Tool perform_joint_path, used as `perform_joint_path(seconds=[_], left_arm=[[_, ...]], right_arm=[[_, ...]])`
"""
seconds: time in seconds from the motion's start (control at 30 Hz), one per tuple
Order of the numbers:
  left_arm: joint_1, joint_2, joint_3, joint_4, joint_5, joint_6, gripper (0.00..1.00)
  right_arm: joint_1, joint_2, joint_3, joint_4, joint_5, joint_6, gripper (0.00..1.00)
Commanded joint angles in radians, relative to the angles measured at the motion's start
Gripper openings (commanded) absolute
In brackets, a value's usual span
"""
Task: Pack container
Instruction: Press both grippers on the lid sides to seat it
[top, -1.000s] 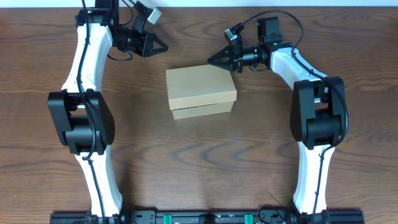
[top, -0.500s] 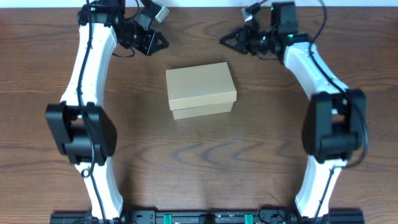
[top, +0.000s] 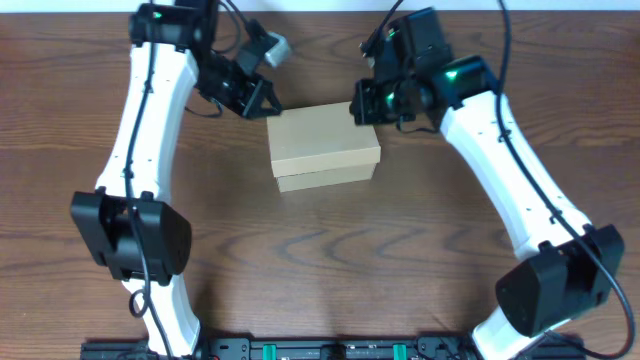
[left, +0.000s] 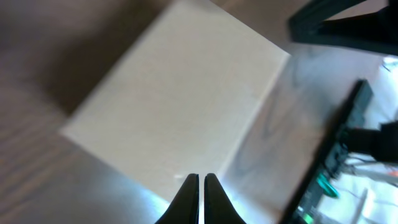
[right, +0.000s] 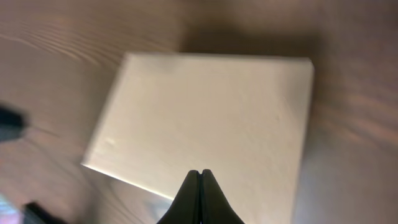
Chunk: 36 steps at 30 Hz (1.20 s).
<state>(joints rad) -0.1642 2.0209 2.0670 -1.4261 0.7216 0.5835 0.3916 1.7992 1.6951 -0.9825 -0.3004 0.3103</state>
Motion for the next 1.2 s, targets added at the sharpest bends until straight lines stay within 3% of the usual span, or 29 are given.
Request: perform_joint_path(seconds=[0.0,0.2,0.33,0.73,1.17], left_arm=[[-0.035,-0.003,-0.008,-0.037,-0.027,0.003,0.06],[-0.071,-0.003,-0.156,-0.028,-0.103,-0.040,0.06],[-0.071,-0.004,-0.276,0.035,-0.101,-0.069,0.06],[-0.087,-0.003,-0.372,0.108,-0.177,-0.095,0.06],[-0.092,-0.003,-0.506,0.221,-0.255,-0.169,0.06]], right_arm=[[0.017,0.006,0.003,-0.045,0.188,0.048,0.01],[0.021,0.019,-0.016,-0.126,0.249,0.079,0.02],[0.029,0.019,-0.101,-0.058,0.229,0.079,0.02],[0.054,0.019,-0.306,0.121,0.221,0.095,0.01],[0.054,0.019,-0.336,0.161,0.222,0.093,0.02]])
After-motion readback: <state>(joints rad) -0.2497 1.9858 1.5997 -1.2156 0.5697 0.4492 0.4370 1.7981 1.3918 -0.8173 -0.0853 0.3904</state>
